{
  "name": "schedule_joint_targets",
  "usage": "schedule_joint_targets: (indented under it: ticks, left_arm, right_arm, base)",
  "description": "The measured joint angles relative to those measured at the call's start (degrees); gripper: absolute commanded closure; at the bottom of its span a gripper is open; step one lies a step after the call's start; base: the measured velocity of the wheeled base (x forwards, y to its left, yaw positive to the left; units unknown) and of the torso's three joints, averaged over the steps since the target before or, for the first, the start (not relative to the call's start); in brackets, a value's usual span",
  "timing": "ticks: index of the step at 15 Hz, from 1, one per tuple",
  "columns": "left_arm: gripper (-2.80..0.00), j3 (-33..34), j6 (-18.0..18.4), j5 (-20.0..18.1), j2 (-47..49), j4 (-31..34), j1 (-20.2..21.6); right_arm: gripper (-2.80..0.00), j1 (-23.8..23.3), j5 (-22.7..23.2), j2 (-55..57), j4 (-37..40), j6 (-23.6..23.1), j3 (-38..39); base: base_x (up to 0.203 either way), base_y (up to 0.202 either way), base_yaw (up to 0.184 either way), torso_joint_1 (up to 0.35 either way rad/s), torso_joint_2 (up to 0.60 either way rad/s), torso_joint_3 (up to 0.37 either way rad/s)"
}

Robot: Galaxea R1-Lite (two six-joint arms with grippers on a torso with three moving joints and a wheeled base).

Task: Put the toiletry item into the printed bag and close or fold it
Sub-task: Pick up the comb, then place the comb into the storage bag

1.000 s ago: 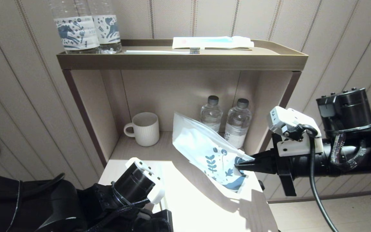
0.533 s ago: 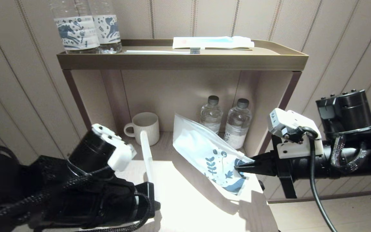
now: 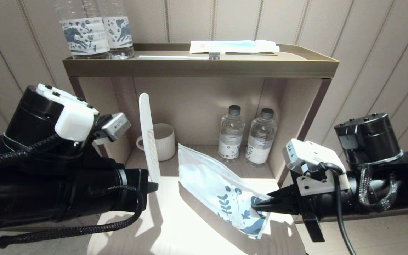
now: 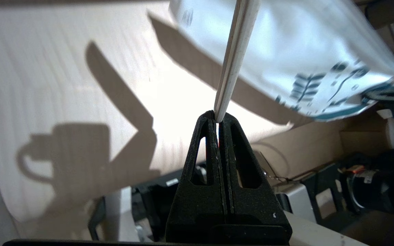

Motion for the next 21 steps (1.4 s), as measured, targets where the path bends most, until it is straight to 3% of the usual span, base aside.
schedule_joint_targets:
  ticks: [2,5,8,12,15,18,21]
  left_arm:
    - [0.00,-4.4,3.9,1.6,0.2,-0.2,0.1]
    - [0.00,-12.7,6.6,1.4,1.9,-0.6,0.1]
    - [0.00,-17.1,7.4,-5.1,5.4,-3.0,0.1]
    - [0.00,-19.4,15.8,-14.9,6.6,-3.1,1.4]
    - [0.00,-19.7,21.2,-20.3,7.5,-1.9,4.6]
    - [0.00,-19.7,23.6,-21.9,9.0,-1.7,6.9]
    - [0.00,-19.9,24.0,-25.0,10.8,-1.9,7.3]
  right_arm:
    - [0.00,1.9,0.0,0.1,-0.1,-0.2,0.9]
    - [0.00,3.0,0.0,-0.1,-0.1,-0.2,1.4]
    - [0.00,3.3,0.1,0.0,-0.1,-0.9,1.7]
    - [0.00,3.3,-0.5,0.7,0.1,-4.3,-0.6]
    - [0.00,4.0,-6.7,1.4,0.5,-7.4,-2.6]
    - [0.00,5.4,-15.5,1.3,0.6,-11.1,-3.2]
    - [0.00,6.8,-16.9,0.6,1.3,-11.3,-3.5]
  base:
    - [0.000,0.000,0.000,0.000,0.00,0.000]
    - [0.000,0.000,0.000,0.000,0.00,0.000]
    - [0.000,0.000,0.000,0.000,0.00,0.000]
    - [0.000,0.000,0.000,0.000,0.00,0.000]
    - [0.000,0.000,0.000,0.000,0.00,0.000]
    - [0.000,0.000,0.000,0.000,0.00,0.000]
    - [0.000,0.000,0.000,0.000,0.00,0.000]
